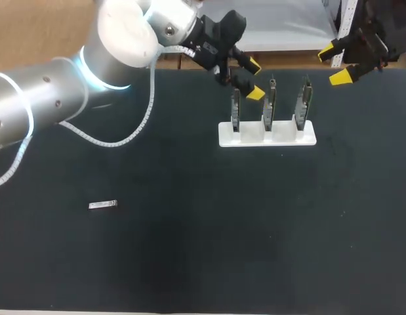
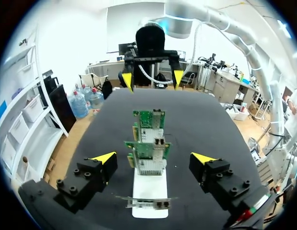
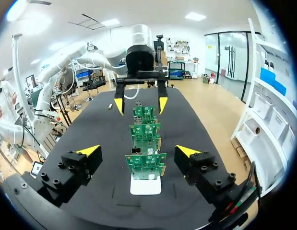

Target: Pick up the optical module with the left hand, and insert it into the network port with the right hand.

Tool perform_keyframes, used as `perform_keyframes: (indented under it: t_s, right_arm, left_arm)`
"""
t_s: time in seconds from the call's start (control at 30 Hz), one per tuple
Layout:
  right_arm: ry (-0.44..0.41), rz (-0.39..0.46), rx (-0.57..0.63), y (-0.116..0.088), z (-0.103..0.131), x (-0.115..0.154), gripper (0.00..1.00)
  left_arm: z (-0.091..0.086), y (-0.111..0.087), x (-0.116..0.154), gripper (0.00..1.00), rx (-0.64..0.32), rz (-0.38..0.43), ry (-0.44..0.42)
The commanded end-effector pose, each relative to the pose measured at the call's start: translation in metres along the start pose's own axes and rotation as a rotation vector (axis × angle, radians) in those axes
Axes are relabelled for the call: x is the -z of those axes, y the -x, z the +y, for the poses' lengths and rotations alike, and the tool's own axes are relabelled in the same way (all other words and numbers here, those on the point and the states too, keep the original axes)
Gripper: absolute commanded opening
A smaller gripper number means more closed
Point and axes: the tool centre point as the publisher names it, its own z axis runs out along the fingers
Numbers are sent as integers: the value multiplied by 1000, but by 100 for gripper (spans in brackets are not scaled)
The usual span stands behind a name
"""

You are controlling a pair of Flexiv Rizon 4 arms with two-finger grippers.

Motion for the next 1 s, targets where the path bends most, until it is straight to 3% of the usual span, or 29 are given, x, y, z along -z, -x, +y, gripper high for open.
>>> perform_keyframes:
  t_s: [0.03,0.3,0.47,0.73,0.9,1.0]
  right_arm:
    - [-6,1,1,0,3,0,100]
    - [-6,1,1,0,3,0,100]
    - [-6,1,1,0,3,0,100]
    - [-6,1,1,0,3,0,100]
    - [-6,1,1,0,3,0,100]
    - [-6,1,1,0,3,0,100]
  left_arm:
    - [1,5,13,100,3,-27,26]
    - [9,15,41,100,-17,-54,83]
    - [9,13,68,100,-58,-21,148]
    - [3,-21,119,100,-104,137,213]
    - [-8,-46,154,100,-60,202,246]
    - [-17,-65,169,100,-38,242,221]
